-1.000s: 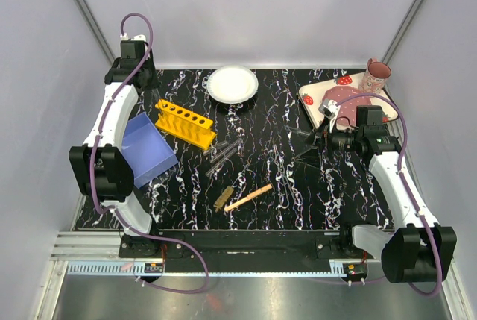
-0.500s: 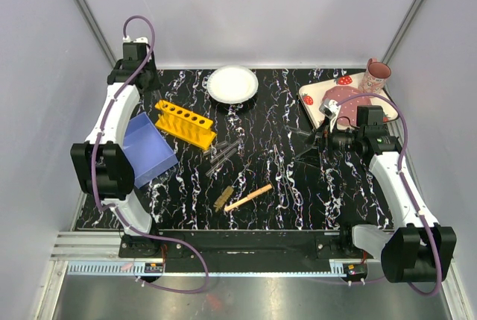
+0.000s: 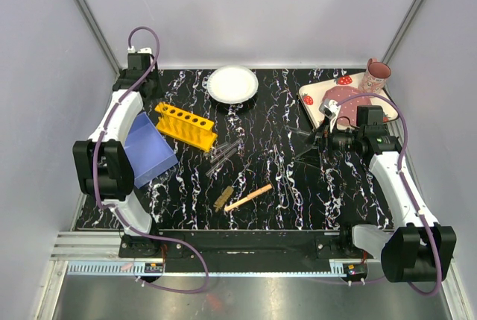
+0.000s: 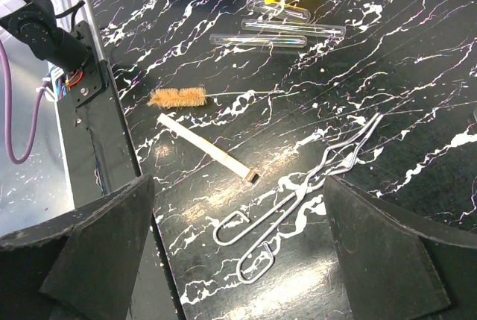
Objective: Organize the chemistry lab equipment
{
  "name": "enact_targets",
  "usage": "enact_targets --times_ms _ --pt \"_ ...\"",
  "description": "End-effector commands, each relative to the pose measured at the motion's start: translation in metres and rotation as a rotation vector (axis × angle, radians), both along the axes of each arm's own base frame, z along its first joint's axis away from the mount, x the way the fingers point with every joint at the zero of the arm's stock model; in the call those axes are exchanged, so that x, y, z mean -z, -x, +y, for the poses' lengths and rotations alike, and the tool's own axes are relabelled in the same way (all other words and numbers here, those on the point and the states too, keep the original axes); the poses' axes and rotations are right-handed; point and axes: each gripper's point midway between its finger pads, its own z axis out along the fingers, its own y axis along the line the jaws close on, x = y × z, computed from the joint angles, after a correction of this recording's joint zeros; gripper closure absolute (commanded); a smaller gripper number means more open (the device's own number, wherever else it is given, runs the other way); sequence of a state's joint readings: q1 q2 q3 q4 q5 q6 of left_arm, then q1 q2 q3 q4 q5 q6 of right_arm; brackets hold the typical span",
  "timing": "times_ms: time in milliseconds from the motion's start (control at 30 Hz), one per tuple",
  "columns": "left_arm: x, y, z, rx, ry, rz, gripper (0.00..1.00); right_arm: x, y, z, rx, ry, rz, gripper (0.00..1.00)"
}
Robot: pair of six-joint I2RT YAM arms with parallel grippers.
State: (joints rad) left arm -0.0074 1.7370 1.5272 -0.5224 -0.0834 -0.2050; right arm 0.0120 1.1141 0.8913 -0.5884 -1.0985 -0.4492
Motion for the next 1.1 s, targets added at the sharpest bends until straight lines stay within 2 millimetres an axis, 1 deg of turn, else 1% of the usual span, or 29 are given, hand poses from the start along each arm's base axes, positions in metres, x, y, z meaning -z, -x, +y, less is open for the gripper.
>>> enact_targets --times_ms 0,133,167,233,267,333,433,567,667,767,800,833,933,967,1033,1067 --pt "-0.015 -0.002 -0.001 0.021 -0.004 -0.085 0.82 -0.005 -0.001 0.002 -0.026 -0.021 -0.030 0.00" --pt "-0.017 0.001 -0.002 0.032 -0.028 -0.116 0.82 -0.005 -0.001 0.001 -0.024 -0.019 -0.030 0.00" --pt "-0.013 0.003 -0.002 0.033 -0.029 -0.108 0.81 -0.005 -0.001 0.001 -0.026 -0.019 -0.031 0.00" --pt "-0.015 0.004 -0.001 0.029 -0.034 -0.126 0.81 -0.004 -0.001 0.001 -0.027 -0.018 -0.031 0.00" --pt "-0.011 0.006 -0.001 0.029 -0.034 -0.120 0.81 -0.005 -0.001 0.001 -0.025 -0.018 -0.033 0.00" --pt "-0.012 0.007 -0.001 0.029 -0.034 -0.128 0.80 -0.005 0.000 0.001 -0.026 -0.017 -0.031 0.00" --pt "-0.007 0.010 -0.002 0.034 -0.031 -0.119 0.78 -0.005 -0.001 0.001 -0.026 -0.016 -0.031 0.00" --pt "-0.003 0.014 -0.004 0.035 -0.026 -0.113 0.71 -0.005 -0.001 0.001 -0.027 -0.014 -0.036 0.00" --pt "-0.004 0.016 -0.006 0.035 -0.018 -0.120 0.67 -0.005 -0.001 0.001 -0.025 -0.014 -0.036 0.00" --pt "-0.011 0.020 -0.006 0.031 -0.011 -0.135 0.62 -0.005 0.000 0.001 -0.027 -0.014 -0.038 0.00" --pt "-0.013 0.021 -0.006 0.029 -0.009 -0.142 0.61 -0.006 -0.004 -0.006 -0.001 -0.013 -0.039 0.00" --pt "-0.015 0.021 -0.006 0.028 -0.008 -0.148 0.60 -0.005 -0.004 -0.006 -0.001 -0.013 -0.038 0.00" --pt "-0.028 0.026 -0.007 0.023 -0.001 -0.178 0.53 -0.006 -0.003 -0.007 0.001 -0.013 -0.042 0.00" --pt "-0.039 0.028 -0.006 0.020 0.000 -0.201 0.45 -0.005 -0.004 -0.007 0.002 -0.012 -0.043 0.00" --pt "-0.052 0.031 -0.005 0.009 0.004 -0.229 0.38 -0.005 -0.004 -0.008 0.004 -0.012 -0.045 0.00" --pt "-0.063 0.036 -0.005 0.004 0.005 -0.248 0.30 -0.005 -0.004 -0.008 0.003 -0.011 -0.048 0.00"
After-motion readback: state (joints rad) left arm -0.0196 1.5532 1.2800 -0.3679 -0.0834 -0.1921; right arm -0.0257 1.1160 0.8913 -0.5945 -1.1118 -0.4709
